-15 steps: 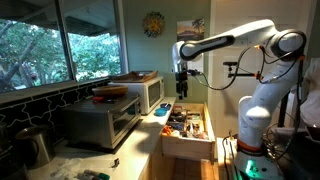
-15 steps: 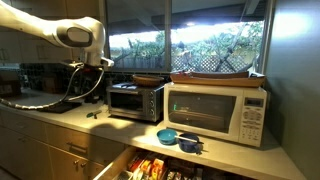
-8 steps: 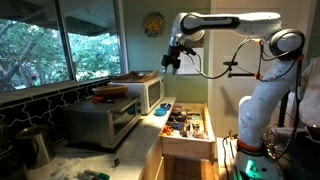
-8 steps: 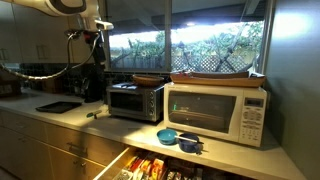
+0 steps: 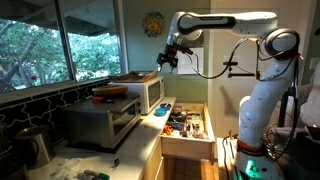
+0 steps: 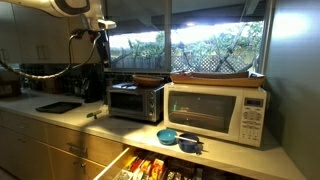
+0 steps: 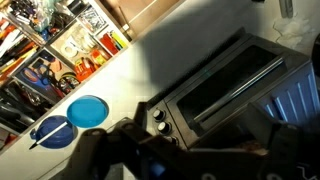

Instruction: Remove the brown bowl from the top of the microwave

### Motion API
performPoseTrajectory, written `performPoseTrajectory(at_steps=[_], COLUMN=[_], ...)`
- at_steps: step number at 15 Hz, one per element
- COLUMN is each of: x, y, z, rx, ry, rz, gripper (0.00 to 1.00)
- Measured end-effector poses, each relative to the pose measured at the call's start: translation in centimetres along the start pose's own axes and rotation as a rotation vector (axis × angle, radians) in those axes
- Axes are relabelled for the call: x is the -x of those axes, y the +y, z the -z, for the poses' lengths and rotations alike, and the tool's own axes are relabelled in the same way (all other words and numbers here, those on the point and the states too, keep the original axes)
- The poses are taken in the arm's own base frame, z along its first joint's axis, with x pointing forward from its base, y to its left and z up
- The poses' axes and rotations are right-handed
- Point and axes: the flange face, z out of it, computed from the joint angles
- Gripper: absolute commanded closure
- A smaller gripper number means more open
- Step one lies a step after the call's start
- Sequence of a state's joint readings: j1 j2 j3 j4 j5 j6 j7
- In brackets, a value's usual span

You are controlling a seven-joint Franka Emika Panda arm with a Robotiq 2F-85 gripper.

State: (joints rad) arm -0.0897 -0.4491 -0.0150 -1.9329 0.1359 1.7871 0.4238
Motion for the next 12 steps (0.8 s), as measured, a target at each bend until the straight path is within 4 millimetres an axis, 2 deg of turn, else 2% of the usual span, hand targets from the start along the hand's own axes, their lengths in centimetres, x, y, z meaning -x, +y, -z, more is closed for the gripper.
performPoseTrajectory(at_steps=[2,5,9,12], x=[-2.5,-7.4,-13.0,-16.1], y=[-1.7,-5.3,-9.6,-10.8], z=[-1.9,-5.3,-8.3,-9.7], rx=[-0.005,-0.027,-0.067,-0.077], ry=[0.010,0.038,0.069,0.088], rz=[-0.105,-0.269,-0.493,-0.656], gripper=[0.00,0.00,0.00,0.00])
